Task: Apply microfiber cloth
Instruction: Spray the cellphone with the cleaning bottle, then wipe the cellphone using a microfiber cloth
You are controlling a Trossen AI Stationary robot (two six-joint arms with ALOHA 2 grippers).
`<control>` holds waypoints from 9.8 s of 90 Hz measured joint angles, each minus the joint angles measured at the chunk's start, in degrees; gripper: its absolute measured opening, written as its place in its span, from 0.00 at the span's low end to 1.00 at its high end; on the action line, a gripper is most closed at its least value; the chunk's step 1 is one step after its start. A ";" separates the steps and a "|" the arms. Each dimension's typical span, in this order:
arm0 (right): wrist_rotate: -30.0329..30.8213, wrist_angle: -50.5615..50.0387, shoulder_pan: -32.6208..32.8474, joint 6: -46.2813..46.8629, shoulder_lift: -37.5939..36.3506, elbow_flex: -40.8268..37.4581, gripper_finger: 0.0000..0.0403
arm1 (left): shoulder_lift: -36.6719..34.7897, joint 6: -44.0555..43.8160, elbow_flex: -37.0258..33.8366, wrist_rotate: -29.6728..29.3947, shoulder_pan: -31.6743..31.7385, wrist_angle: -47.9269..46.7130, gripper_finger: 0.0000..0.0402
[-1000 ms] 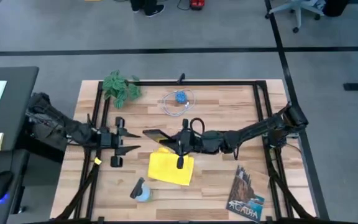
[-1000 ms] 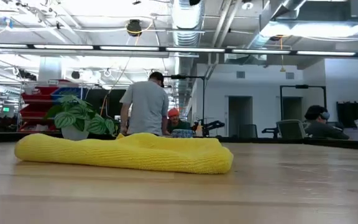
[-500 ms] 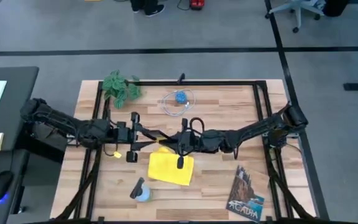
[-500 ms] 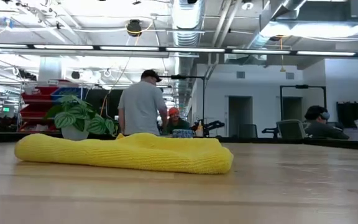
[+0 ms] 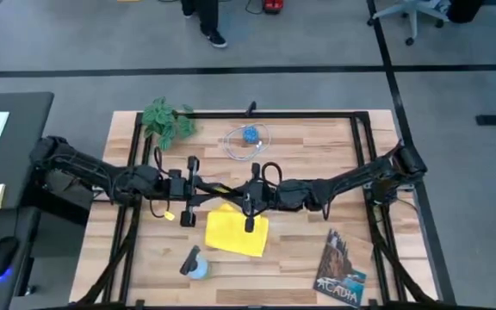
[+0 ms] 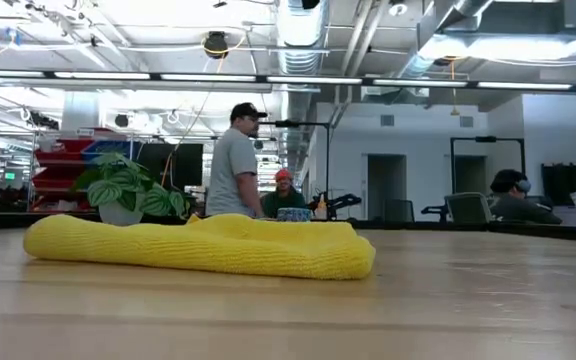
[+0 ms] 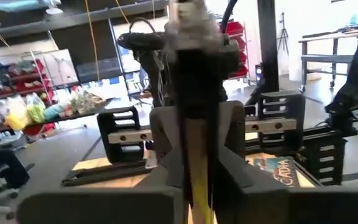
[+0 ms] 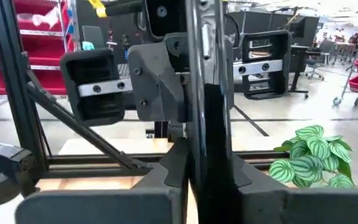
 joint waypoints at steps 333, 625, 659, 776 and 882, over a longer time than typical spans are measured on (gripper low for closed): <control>19.74 13.87 7.06 26.62 -0.92 -25.14 0.03 | 7.72 -80.85 -1.86 -7.32 -42.79 -57.62 0.50; 16.10 5.74 6.93 11.45 19.80 14.27 0.03 | 15.65 -27.26 -3.67 -29.88 -39.87 2.97 0.81; 16.09 5.74 7.15 11.56 19.80 14.27 0.03 | 15.54 -27.38 -3.63 -27.78 -39.87 1.64 0.46; 13.75 -18.98 9.09 25.94 13.92 6.49 0.04 | -4.64 -37.15 -4.10 -30.23 -40.28 -44.04 0.55; 13.75 3.80 10.12 32.52 17.66 -5.10 0.04 | -8.10 -23.24 -30.34 21.51 6.73 8.57 0.42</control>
